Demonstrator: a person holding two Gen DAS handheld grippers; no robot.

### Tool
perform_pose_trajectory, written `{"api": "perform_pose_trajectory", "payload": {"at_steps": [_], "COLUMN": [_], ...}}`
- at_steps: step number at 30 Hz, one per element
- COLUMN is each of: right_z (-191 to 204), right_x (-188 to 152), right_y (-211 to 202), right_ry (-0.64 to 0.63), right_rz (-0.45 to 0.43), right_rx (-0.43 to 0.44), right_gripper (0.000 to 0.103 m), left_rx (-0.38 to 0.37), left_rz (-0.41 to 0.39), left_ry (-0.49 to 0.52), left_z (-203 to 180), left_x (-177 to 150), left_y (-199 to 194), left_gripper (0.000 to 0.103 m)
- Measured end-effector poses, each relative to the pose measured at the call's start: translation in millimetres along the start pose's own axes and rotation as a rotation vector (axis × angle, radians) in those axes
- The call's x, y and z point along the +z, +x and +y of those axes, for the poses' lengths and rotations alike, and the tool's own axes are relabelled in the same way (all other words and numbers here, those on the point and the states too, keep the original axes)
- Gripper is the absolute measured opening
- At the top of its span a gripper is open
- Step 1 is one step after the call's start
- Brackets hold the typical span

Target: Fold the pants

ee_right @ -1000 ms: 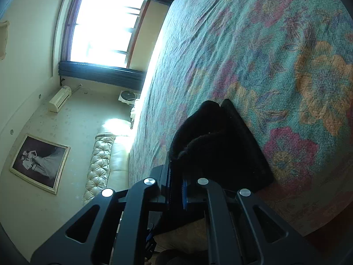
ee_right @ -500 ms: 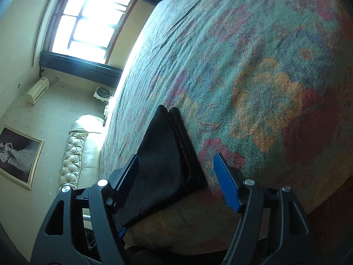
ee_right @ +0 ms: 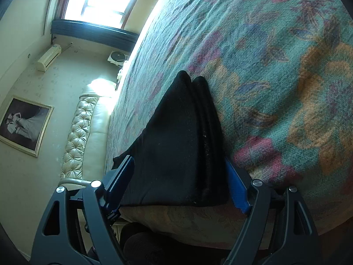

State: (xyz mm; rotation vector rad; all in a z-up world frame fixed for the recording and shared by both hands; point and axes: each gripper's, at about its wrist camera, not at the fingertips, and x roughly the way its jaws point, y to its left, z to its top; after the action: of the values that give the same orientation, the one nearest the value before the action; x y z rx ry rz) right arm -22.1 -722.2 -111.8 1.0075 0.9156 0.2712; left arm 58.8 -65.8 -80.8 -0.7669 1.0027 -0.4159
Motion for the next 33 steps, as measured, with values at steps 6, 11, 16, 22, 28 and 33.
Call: {"api": "perform_pose_trajectory", "payload": {"at_steps": [6,11,16,22,28,33], "right_z": [6,-14,-28,-30,-5,2], "right_x": [1,5,19,53,64,53], "right_y": [14,7,-19,-8,37,60], "right_ry": [-0.008,0.007,0.093,0.044,-0.036,-0.045], "right_rz": [0.024,-0.005,-0.071,-0.005,0.155,0.228], "right_rx": [-0.038,-0.029,0.103,0.06,0.082,-0.001], "right_gripper": [0.025,0.02,0.053,0.063,0.062,0.015], "left_rx": [-0.021,-0.065,-0.084,-0.094,-0.09,-0.015], "left_rz": [0.023,0.074,0.101,0.056,0.014,0.002], "left_ry": [0.075,0.044,0.048,0.069,0.038,0.055], "left_z": [-10,-6,-1,5,18,32], "left_x": [-6,2,10,21,29,40], "left_y": [3,4,-2,-16,-25,-33], "left_gripper": [0.062,0.062,0.062,0.068,0.068,0.078]}}
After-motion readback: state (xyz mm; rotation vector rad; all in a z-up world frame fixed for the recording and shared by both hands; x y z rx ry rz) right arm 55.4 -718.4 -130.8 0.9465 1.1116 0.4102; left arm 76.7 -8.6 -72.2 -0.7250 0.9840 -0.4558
